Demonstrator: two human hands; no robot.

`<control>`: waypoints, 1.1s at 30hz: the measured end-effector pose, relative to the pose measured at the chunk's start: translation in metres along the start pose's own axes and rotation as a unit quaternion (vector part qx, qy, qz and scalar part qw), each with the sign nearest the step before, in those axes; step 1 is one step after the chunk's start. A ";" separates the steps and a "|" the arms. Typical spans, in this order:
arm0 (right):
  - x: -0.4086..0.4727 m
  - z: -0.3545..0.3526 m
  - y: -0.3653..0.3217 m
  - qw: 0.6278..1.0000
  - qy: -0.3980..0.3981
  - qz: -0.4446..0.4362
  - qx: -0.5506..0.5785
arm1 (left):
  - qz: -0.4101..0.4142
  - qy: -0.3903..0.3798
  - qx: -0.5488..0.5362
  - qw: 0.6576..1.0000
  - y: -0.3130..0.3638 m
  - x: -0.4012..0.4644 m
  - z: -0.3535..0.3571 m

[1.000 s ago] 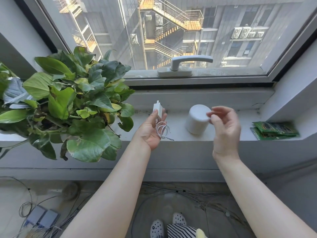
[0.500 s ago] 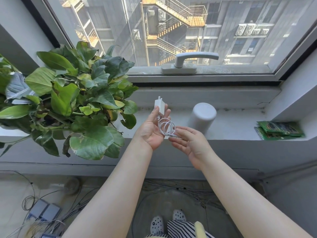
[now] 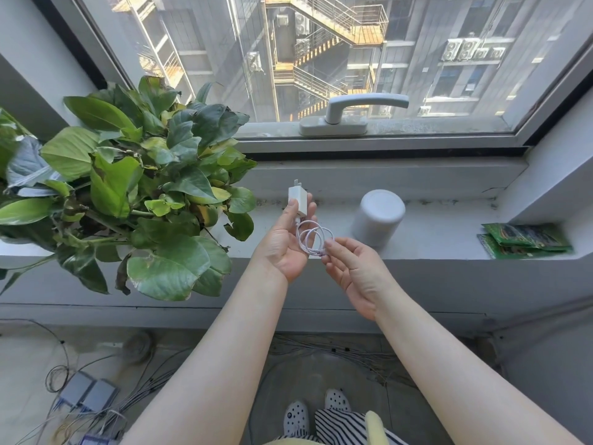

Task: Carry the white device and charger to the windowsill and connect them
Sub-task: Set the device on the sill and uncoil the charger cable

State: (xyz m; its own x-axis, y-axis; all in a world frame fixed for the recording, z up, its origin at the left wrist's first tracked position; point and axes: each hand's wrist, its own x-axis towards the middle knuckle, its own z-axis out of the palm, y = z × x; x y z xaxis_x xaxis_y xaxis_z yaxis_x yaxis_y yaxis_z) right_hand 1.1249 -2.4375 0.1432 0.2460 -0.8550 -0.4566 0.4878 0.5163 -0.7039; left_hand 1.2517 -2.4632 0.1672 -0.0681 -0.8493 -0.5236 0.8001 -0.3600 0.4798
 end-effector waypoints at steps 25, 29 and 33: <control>0.004 0.008 -0.005 0.999 -0.025 0.004 -0.047 | 0.022 -0.007 0.014 1.000 0.004 0.008 -0.008; 0.004 0.001 -0.006 1.000 -0.010 -0.014 -0.009 | 0.047 0.029 -0.001 0.998 0.007 0.011 -0.012; 0.002 -0.004 -0.009 0.998 0.008 -0.061 0.000 | 0.066 0.073 -0.072 0.993 0.012 0.015 -0.018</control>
State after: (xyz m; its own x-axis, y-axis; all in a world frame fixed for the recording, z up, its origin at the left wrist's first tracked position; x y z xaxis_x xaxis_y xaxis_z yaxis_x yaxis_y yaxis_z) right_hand 1.1173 -2.4438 0.1463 0.1704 -0.9107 -0.3762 0.5133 0.4080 -0.7550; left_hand 1.2706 -2.4730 0.1524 0.1226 -0.8163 -0.5644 0.8736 -0.1810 0.4517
